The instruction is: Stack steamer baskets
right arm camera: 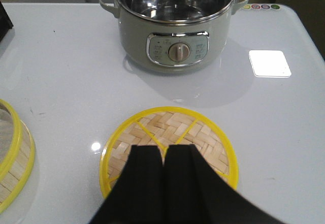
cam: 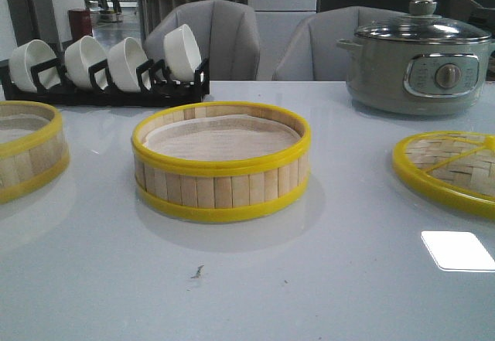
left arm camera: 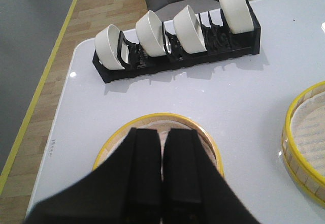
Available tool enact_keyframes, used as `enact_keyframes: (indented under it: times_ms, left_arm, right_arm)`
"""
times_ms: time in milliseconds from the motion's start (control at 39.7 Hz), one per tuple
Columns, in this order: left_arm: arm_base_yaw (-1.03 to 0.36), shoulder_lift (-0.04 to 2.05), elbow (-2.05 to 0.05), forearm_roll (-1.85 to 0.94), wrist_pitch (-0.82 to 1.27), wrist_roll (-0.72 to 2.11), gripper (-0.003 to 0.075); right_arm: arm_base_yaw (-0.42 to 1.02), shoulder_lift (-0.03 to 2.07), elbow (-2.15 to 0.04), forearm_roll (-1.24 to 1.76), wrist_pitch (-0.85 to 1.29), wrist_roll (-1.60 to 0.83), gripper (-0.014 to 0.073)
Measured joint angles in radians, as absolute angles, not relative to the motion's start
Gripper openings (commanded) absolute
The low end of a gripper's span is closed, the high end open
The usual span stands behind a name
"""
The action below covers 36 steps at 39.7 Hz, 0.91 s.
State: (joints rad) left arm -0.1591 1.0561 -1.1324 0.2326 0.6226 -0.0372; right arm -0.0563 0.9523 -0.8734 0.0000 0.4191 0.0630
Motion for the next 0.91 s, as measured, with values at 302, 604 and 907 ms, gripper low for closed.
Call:
enact_keyframes:
  times_ms: [302,604,907]
  left_arm:
    - [-0.159,1.056,-1.132,0.157,0.627,-0.037,0.0122]
    - [-0.159,1.087,-1.135,0.118,0.627,-0.039,0.0446]
    - [-0.159,1.291,-1.135,0.032,0.629,-0.04,0.0452]
  right_arm:
    - [-0.056,0.952,-0.873,0.0,0.421,0.062,0.0346]
    - [-0.056,0.952,-0.873,0.0,0.449,0.057,0.0453]
    - [-0.056,0.952,-0.873,0.05,0.454,0.055,0.0452]
